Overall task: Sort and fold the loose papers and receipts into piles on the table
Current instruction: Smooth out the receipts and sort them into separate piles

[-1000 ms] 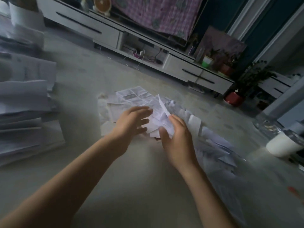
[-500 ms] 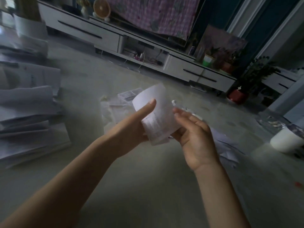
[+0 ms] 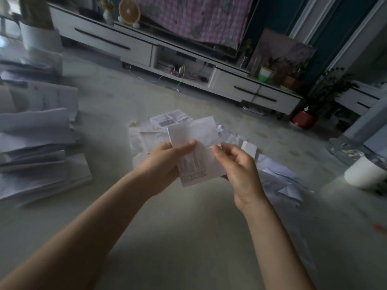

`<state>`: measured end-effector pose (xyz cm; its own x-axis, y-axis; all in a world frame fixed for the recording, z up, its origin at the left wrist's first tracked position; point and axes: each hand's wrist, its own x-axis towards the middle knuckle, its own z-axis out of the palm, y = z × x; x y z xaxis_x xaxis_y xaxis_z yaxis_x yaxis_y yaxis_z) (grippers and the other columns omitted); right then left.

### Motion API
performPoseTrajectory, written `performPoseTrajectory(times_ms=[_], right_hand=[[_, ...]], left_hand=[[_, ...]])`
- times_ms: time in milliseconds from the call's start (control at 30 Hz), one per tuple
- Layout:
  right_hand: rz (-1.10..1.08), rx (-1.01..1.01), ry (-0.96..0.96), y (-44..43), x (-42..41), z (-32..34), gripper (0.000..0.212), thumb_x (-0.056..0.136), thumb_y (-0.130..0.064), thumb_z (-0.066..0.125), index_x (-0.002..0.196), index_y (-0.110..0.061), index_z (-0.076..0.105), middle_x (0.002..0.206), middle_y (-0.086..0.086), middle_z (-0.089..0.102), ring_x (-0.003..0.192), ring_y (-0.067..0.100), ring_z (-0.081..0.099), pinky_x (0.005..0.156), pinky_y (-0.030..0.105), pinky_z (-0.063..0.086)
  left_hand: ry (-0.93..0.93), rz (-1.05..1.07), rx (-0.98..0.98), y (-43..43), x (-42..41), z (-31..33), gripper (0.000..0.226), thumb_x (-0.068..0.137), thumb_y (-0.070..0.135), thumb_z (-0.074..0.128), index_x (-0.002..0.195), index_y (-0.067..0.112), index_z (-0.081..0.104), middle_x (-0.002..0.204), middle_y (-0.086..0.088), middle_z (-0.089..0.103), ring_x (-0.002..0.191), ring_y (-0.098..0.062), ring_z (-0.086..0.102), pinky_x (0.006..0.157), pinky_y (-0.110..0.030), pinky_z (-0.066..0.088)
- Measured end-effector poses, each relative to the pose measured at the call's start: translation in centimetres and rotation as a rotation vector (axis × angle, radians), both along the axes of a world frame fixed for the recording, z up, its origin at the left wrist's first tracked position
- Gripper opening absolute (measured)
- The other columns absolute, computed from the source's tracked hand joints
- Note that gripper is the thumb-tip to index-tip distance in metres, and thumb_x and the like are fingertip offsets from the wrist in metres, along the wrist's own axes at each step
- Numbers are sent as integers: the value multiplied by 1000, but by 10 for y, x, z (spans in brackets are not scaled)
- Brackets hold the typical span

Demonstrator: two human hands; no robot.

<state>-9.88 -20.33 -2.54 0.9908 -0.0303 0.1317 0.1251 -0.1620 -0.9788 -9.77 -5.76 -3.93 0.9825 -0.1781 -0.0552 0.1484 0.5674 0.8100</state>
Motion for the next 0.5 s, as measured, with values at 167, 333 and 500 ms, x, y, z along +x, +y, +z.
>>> performPoseTrajectory(times_ms=[167,333,500], right_hand=[[-24,-63,-151,2,-3,-1,16,82,-14,70,69,-8,62,65,3,59,65,12,51,61,19,43],[-49,-26,-155,2,-2,0,16,76,-9,74,67,-15,62,59,-7,61,59,4,54,55,13,45],[-35,-10,-146,2,-4,1,14,75,-9,75,70,-14,63,65,-2,62,63,9,56,59,14,47]], left_hand=[[-60,97,169,-3,0,-6,6,84,6,60,86,6,66,78,-5,72,71,-16,69,70,-30,58],[-44,167,189,-2,1,-8,10,76,4,67,86,5,65,76,-5,72,68,-16,69,71,-33,58],[-58,178,179,-3,-1,-7,9,78,0,64,85,5,65,71,-2,72,65,-14,69,68,-31,58]])
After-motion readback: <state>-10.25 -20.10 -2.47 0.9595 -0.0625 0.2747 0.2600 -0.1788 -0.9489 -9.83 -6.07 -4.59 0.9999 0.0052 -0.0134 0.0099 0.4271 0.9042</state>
